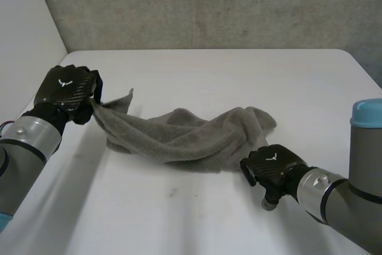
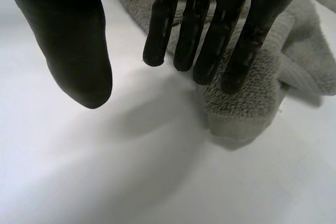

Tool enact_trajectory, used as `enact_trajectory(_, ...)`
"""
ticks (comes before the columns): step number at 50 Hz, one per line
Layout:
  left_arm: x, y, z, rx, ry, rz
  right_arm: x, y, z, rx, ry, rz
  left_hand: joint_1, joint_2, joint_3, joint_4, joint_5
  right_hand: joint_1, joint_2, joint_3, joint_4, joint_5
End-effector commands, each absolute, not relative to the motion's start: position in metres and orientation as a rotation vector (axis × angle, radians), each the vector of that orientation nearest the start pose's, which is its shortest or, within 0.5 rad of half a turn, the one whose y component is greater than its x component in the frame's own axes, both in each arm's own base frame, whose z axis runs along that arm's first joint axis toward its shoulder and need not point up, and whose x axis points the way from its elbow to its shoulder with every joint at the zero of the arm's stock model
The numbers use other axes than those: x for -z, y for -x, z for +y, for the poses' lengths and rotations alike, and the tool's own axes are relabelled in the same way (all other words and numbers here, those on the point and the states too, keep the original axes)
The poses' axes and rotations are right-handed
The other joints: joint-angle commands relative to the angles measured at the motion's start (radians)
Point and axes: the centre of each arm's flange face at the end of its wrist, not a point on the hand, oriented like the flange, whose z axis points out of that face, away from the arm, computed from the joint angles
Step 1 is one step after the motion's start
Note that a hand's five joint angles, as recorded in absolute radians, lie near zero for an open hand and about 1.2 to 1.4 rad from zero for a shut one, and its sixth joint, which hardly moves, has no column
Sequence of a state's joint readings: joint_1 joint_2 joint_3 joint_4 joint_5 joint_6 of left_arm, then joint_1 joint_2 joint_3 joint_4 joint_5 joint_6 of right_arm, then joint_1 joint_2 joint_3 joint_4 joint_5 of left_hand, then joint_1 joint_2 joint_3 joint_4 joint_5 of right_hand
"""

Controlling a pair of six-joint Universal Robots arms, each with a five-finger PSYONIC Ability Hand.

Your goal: Fold the towel.

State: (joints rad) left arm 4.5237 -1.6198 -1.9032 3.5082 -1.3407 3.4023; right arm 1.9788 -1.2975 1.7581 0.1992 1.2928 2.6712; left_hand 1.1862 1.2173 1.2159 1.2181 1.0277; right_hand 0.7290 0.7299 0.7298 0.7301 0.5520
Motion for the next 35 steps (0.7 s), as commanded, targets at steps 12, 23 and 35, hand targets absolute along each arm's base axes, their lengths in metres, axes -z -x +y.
enact_trajectory(12,-0.227,0.205,-0.265,2.273,-0.769,2.198,-0.150,-0.281,-0.282,1.581,1.210,2.266,0.210,0.179,0.180,0.178,0.194,-0.503,-0.504,-0.504,-0.504,-0.501)
enact_trajectory(23,-0.226,0.205,-0.265,2.270,-0.773,2.201,-0.149,-0.300,-0.311,1.643,1.192,2.220,0.210,0.179,0.180,0.178,0.194,-0.494,-0.495,-0.495,-0.495,-0.492)
enact_trajectory(35,-0.220,0.206,-0.268,2.262,-0.777,2.205,-0.136,-0.318,-0.329,1.657,1.204,2.186,0.210,0.179,0.180,0.178,0.194,-0.474,-0.475,-0.475,-0.475,-0.471)
